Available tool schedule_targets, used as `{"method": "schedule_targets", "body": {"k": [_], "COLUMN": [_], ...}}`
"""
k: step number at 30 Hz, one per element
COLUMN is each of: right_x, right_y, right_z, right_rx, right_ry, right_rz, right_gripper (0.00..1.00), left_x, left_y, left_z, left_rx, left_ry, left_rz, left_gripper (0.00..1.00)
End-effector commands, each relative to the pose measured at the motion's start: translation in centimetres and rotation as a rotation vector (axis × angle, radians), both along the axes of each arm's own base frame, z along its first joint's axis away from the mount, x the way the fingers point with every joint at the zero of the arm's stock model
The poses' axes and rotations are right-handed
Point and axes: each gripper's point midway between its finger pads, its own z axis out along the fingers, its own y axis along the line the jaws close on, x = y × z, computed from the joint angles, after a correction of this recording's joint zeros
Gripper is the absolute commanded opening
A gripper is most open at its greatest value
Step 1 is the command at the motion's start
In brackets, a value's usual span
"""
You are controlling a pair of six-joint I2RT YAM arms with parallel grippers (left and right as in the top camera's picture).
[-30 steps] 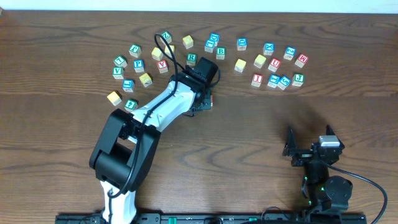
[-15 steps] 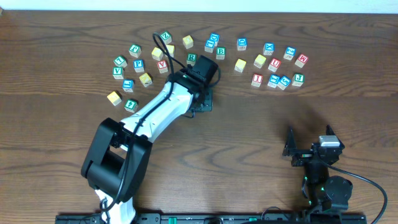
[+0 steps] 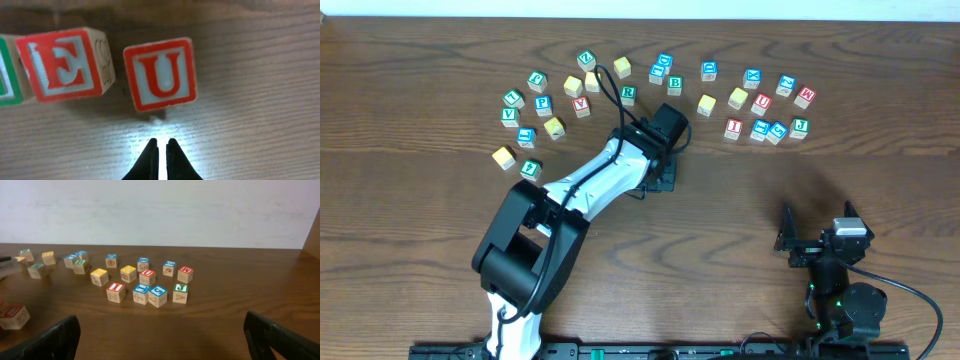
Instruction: Spell out NEURIPS
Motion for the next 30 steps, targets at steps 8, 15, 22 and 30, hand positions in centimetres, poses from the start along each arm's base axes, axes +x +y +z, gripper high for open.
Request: {"method": "schedule_targets", "body": {"k": [8,15,22,30], "right_x": [0.0,0.0,0.0,0.0], "right_y": [-0.1,-0.1,-0.1,-0.1], "right_z": [0.0,0.0,0.0,0.0], "right_rx": [0.009,0.009,0.009,0.009], "right_ry": [-0.001,-0.001,-0.001,-0.001], "right_rz": [-0.001,-0.001,-0.001,-0.001], "right_gripper": [0.99,0.99,0.99,0.99], "left_x": [1.2,1.9,2.3,2.5], "left_y": [-0.2,0.2,0.0,-0.1], "left_z": [-0.3,-0.2,-1.1,-1.0], "left_rx": [0.000,0.026,0.026,0.022], "left_ry": [-0.046,-0.083,-0.088,-0.093], "left_rz": [-0.011,0.002,0.003,0.002], "left_gripper": [0.08,0.08,0.08,0.08]}}
